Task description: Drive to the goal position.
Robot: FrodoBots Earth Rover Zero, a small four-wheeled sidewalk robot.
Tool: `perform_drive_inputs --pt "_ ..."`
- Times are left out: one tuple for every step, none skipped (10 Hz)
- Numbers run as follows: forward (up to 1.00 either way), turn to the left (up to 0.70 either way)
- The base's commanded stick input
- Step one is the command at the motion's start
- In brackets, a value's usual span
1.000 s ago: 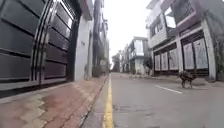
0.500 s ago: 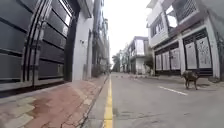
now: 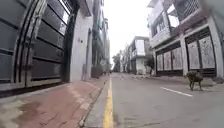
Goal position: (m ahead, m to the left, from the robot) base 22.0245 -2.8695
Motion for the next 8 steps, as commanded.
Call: perform_drive_inputs --pt "0.48 0.0" --pt "0.48 0.0" --pt "0.48 0.0" --pt "0.48 0.0" --pt "0.48 0.0" --pt "0.48 0.0" --pt "0.48 0.0" --pt "0.48 0.0"
